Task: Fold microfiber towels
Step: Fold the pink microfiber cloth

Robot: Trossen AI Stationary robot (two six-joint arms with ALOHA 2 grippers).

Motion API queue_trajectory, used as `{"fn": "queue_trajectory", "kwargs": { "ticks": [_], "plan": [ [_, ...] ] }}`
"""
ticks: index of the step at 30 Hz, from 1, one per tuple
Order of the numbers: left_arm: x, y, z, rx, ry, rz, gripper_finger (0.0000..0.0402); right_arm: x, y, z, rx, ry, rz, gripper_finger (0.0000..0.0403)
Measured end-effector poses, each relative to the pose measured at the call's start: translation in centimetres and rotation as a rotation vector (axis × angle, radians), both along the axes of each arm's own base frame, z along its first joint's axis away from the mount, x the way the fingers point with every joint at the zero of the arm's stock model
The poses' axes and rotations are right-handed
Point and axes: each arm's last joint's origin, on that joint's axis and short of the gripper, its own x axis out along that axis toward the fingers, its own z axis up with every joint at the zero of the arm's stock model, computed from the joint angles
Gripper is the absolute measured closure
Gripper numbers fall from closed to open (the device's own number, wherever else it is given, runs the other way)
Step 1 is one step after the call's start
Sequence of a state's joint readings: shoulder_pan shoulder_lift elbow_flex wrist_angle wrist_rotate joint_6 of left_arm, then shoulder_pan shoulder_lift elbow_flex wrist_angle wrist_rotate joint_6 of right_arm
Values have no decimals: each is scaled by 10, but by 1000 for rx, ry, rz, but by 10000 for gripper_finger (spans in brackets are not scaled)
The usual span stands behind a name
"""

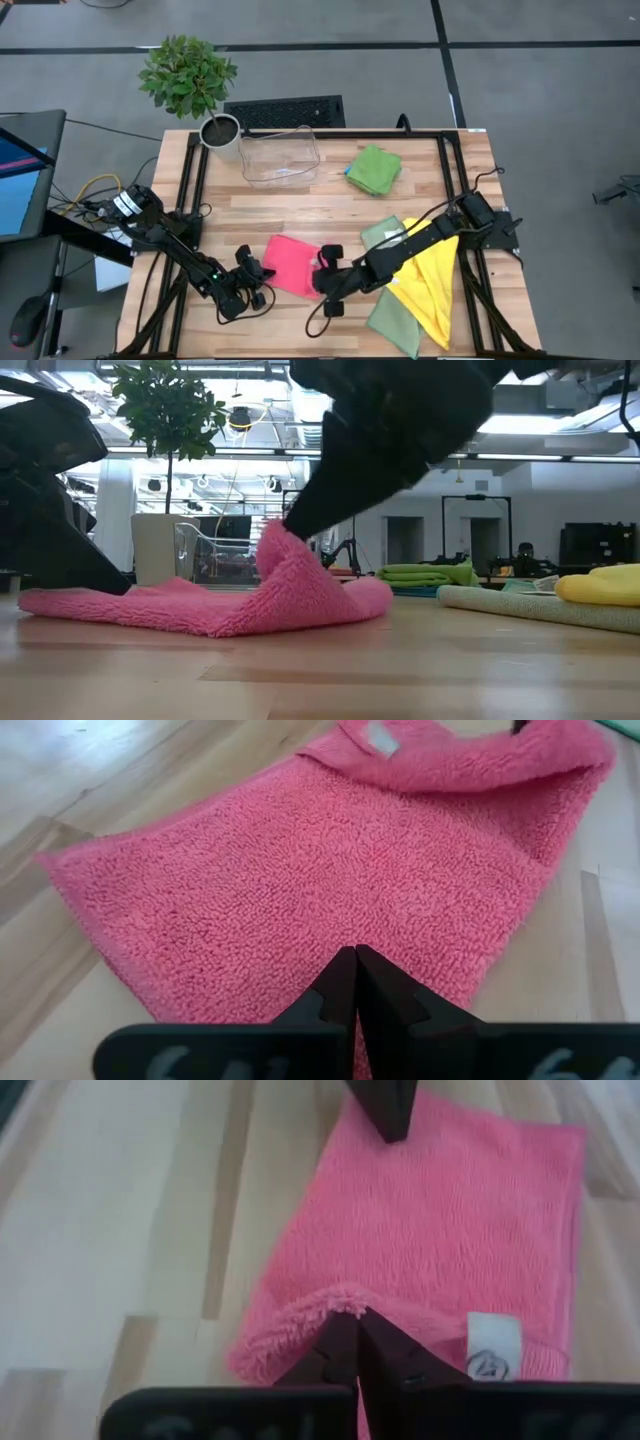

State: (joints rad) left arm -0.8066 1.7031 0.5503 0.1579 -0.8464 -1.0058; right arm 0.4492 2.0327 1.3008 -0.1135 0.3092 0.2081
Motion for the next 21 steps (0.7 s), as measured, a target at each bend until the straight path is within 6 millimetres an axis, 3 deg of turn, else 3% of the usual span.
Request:
{"fn": "queue_trajectory", "kwargs": {
  "ticks": [13, 21],
  "plan": [
    [0, 1, 0, 1, -3, 8, 401, 21, 2, -26, 43, -13, 34, 369],
    [0, 1, 0, 3, -4, 8, 401, 28, 3, -17, -7, -43, 26, 337]
  ]
}}
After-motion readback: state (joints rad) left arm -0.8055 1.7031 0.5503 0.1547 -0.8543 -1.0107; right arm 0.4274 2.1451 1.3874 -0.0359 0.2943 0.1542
